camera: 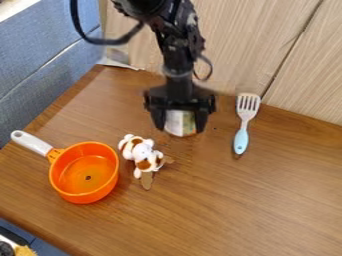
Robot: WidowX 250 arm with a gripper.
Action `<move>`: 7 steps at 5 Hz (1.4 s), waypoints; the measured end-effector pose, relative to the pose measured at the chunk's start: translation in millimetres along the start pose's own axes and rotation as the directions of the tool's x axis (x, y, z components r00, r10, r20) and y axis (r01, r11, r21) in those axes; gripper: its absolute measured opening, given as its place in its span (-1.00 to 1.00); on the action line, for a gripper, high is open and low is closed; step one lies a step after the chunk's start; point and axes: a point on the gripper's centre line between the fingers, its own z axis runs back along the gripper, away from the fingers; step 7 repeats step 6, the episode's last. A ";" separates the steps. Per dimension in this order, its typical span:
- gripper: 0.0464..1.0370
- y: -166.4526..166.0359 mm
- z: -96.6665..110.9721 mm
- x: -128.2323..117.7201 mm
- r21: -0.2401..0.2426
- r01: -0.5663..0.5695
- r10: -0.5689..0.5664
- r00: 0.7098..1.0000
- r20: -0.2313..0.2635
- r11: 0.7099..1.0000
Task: Transferring the white object to the left side of the spatula
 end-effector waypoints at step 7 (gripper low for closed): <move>0.93 5.5 75.0 -3.8 -0.023 0.031 -0.026 0.984 0.176 0.999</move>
